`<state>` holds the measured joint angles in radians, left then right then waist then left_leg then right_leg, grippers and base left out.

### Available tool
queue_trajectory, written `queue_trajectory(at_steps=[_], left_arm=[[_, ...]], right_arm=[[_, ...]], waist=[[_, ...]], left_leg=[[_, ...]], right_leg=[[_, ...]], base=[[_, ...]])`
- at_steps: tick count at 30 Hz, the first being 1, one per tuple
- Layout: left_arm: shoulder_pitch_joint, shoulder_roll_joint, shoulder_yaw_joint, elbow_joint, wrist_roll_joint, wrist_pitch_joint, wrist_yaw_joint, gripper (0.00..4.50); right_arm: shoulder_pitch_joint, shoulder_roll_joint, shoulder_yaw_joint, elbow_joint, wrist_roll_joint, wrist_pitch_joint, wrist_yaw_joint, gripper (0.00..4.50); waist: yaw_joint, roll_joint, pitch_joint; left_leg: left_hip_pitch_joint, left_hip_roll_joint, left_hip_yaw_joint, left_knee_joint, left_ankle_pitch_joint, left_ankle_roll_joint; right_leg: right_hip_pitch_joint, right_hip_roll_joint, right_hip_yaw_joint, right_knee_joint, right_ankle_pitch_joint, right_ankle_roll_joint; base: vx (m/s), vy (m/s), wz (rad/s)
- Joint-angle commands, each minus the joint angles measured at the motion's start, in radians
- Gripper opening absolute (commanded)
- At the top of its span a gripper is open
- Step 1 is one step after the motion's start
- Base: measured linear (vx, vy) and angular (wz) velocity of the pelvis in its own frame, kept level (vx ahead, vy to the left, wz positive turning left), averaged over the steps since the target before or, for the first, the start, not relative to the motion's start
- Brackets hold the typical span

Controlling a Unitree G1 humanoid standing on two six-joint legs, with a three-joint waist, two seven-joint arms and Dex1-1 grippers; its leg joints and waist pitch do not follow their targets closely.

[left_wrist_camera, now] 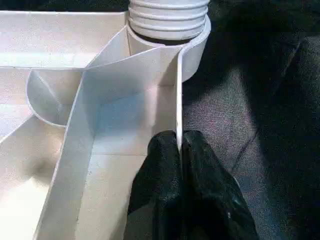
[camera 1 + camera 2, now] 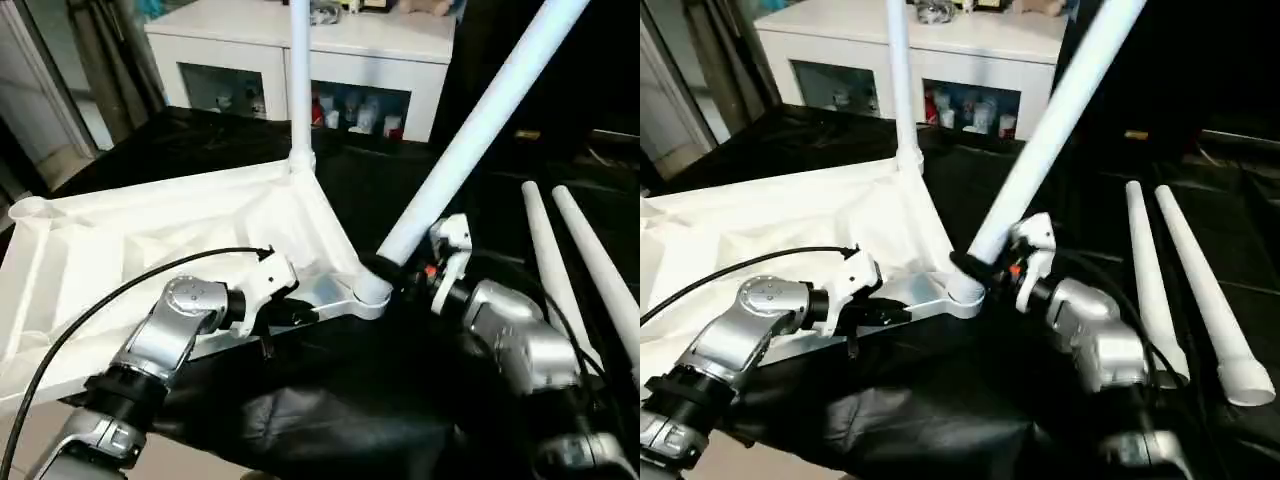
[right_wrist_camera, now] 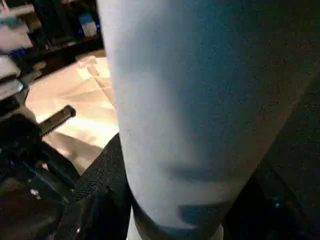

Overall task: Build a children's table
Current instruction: Insert table leg to table base

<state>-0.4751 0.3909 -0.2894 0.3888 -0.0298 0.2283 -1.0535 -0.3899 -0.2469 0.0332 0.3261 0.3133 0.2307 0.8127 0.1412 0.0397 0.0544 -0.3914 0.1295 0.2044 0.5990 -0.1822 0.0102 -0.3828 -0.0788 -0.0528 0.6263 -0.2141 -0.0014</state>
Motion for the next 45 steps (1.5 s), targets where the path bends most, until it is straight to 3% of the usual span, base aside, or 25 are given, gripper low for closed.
queue_trajectory(at_steps=[1,9,10,12,13,16,17,19,20,24,25,33,34,35,40,45], left_arm=[[-0.026,0.001,0.028,0.003,-0.014,-0.028,0.019,0.0],[-0.014,0.002,0.024,-0.006,-0.013,-0.031,0.015,0.0],[-0.011,0.004,0.022,-0.008,-0.012,-0.031,0.013,0.0],[-0.007,0.006,0.021,-0.011,-0.011,-0.032,0.012,0.0],[-0.005,0.006,0.021,-0.014,-0.012,-0.031,0.011,0.0],[-0.001,0.007,0.02,-0.021,-0.013,-0.029,0.007,0.0],[0.006,0.009,0.018,-0.031,-0.016,-0.027,0.001,0.0],[0.007,0.01,0.018,-0.033,-0.017,-0.028,-0.003,0.0],[0.007,0.011,0.017,-0.036,-0.018,-0.029,-0.006,0.0],[0.002,0.016,0.017,-0.038,-0.019,-0.033,-0.016,0.0],[0.0,0.017,0.017,-0.036,-0.019,-0.035,-0.019,0.0],[-0.017,0.024,0.022,-0.022,-0.032,-0.064,-0.057,0.0],[-0.014,0.029,0.022,-0.032,-0.046,-0.065,-0.086,0.0],[-0.009,0.035,0.022,-0.045,-0.059,-0.064,-0.118,0.0],[0.001,0.052,0.013,-0.072,-0.079,-0.032,-0.17,0.0],[-0.019,0.047,0.021,-0.03,-0.052,-0.053,-0.128,0.0]], right_arm=[[0.035,-0.016,0.03,-0.006,-0.062,-0.001,-0.023,1.89],[0.025,-0.039,0.107,-0.068,-0.093,0.082,-0.011,1.89],[0.009,-0.049,0.126,-0.059,-0.099,0.103,0.012,1.89],[-0.012,-0.056,0.146,-0.042,-0.102,0.138,0.04,1.89],[-0.022,-0.057,0.154,-0.031,-0.103,0.141,0.056,1.89],[-0.04,-0.058,0.168,-0.014,-0.099,0.152,0.087,1.89],[-0.059,-0.064,0.19,0.008,-0.098,0.15,0.128,1.89],[-0.068,-0.065,0.197,0.02,-0.095,0.15,0.148,1.89],[-0.074,-0.066,0.201,0.032,-0.089,0.146,0.175,1.89],[-0.065,-0.095,0.218,0.038,-0.078,0.149,0.255,1.89],[-0.061,-0.098,0.216,0.038,-0.075,0.153,0.267,1.89],[-0.021,-0.124,0.202,0.064,-0.059,0.109,0.335,1.89],[-0.012,-0.128,0.206,0.073,-0.063,0.095,0.353,1.89],[-0.003,-0.132,0.211,0.084,-0.069,0.08,0.376,1.89],[0.001,-0.135,0.215,0.098,-0.067,0.066,0.402,1.89],[-0.006,-0.122,0.209,0.114,-0.069,0.057,0.391,1.89]], waist=[[-0.007,-0.001,-0.055],[-0.008,-0.006,-0.053],[-0.01,-0.015,-0.053],[-0.008,-0.01,-0.053],[-0.009,-0.016,-0.053],[-0.008,-0.015,-0.055],[-0.009,-0.025,-0.054],[-0.008,-0.018,-0.054],[-0.006,-0.024,-0.055],[-0.005,-0.022,-0.057],[-0.003,-0.017,-0.057],[0.0,-0.017,-0.057],[0.002,-0.008,-0.057],[0.001,-0.013,-0.058],[0.001,-0.01,-0.058],[-0.001,-0.014,-0.057]], left_leg=[[0.037,0.114,-0.063,-0.093,-0.342,-0.051],[0.035,0.114,-0.064,-0.096,-0.348,-0.05],[0.033,0.115,-0.063,-0.097,-0.339,-0.046],[0.034,0.115,-0.063,-0.095,-0.329,-0.04],[0.033,0.115,-0.061,-0.095,-0.325,-0.038],[0.03,0.115,-0.062,-0.093,-0.304,-0.031],[0.03,0.116,-0.06,-0.093,-0.299,-0.026],[0.031,0.116,-0.059,-0.091,-0.289,-0.021],[0.031,0.116,-0.059,-0.091,-0.279,-0.016],[0.031,0.116,-0.057,-0.09,-0.264,-0.011],[0.032,0.116,-0.057,-0.09,-0.269,-0.011],[0.032,0.117,-0.058,-0.091,-0.28,-0.015],[0.033,0.117,-0.058,-0.091,-0.29,-0.019],[0.032,0.117,-0.058,-0.09,-0.298,-0.02],[0.032,0.119,-0.058,-0.092,-0.292,-0.014],[0.034,0.118,-0.058,-0.092,-0.317,-0.025]], right_leg=[[0.01,-0.11,0.063,-0.098,-0.331,-0.188],[0.009,-0.109,0.065,-0.1,-0.336,-0.182],[0.012,-0.108,0.064,-0.099,-0.329,-0.183],[0.012,-0.108,0.063,-0.097,-0.326,-0.187],[0.011,-0.109,0.064,-0.099,-0.327,-0.187],[0.014,-0.11,0.063,-0.094,-0.307,-0.192],[0.014,-0.109,0.063,-0.095,-0.303,-0.194],[0.013,-0.109,0.063,-0.093,-0.293,-0.2],[0.014,-0.109,0.063,-0.09,-0.284,-0.203],[0.017,-0.107,0.061,-0.087,-0.248,-0.21],[0.016,-0.107,0.061,-0.087,-0.249,-0.212],[0.018,-0.107,0.061,-0.088,-0.241,-0.22],[0.017,-0.109,0.06,-0.089,-0.248,-0.221],[0.019,-0.109,0.06,-0.089,-0.249,-0.223],[0.019,-0.106,0.058,-0.084,-0.211,-0.243],[0.018,-0.109,0.059,-0.087,-0.229,-0.25]], base=[[0.0,0.0,0.0],[0.0,0.0,0.0],[0.0,0.0,0.0],[0.0,0.0,0.0],[0.0,0.0,0.0],[0.0,0.0,0.0],[0.0,0.0,0.0],[0.0,0.0,0.0],[0.0,0.0,0.0],[0.0,0.0,0.0],[0.0,0.0,0.0],[0.0,0.0,0.0],[0.0,0.0,0.0],[0.0,0.0,0.0],[0.0,0.0,0.0],[0.0,0.0,0.0]])
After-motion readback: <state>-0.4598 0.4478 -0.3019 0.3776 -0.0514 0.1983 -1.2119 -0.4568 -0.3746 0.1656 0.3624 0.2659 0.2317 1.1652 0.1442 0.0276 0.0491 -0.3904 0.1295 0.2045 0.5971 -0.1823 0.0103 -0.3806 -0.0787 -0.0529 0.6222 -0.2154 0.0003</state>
